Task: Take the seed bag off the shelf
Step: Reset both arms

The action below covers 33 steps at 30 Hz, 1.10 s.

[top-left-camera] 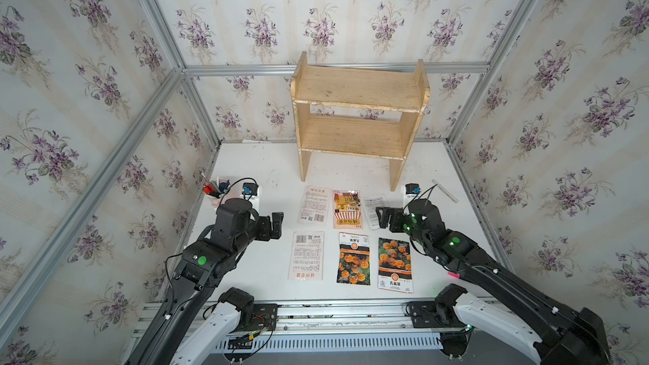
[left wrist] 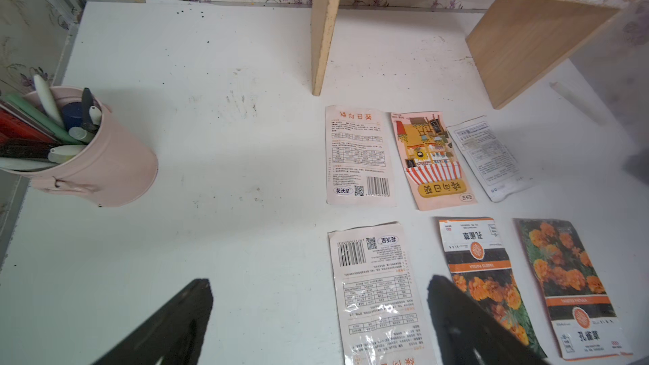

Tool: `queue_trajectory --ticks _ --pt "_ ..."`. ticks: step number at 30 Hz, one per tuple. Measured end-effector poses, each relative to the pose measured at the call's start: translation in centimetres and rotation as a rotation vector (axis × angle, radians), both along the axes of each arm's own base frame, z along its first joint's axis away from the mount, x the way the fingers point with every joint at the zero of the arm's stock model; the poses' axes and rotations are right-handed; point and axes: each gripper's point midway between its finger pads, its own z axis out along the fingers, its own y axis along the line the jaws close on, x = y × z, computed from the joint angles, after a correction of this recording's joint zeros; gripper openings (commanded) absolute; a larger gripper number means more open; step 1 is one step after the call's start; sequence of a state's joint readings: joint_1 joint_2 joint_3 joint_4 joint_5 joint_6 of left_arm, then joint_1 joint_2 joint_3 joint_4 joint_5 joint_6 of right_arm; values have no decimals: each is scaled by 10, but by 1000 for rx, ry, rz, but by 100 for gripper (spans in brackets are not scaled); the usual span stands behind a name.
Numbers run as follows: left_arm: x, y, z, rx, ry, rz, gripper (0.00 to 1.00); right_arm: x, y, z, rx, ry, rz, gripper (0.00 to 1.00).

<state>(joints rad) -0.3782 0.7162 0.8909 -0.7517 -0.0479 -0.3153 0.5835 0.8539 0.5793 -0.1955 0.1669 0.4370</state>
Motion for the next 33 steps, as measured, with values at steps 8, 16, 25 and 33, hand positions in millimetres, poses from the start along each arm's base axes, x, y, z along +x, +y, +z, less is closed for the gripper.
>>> queue_trajectory --ticks 8,16,25,33 --pt "27 12 -25 83 -4 99 100 35 -61 17 -74 -158 -204 100" --pt "55 29 -43 193 -28 162 100 62 -114 -11 -155 -195 -352 100" --pt "76 51 -76 247 -81 180 100 79 -129 -54 -290 -225 -347 100" --pt "93 73 -92 221 -123 207 100 97 -127 -59 -351 -307 -321 100"
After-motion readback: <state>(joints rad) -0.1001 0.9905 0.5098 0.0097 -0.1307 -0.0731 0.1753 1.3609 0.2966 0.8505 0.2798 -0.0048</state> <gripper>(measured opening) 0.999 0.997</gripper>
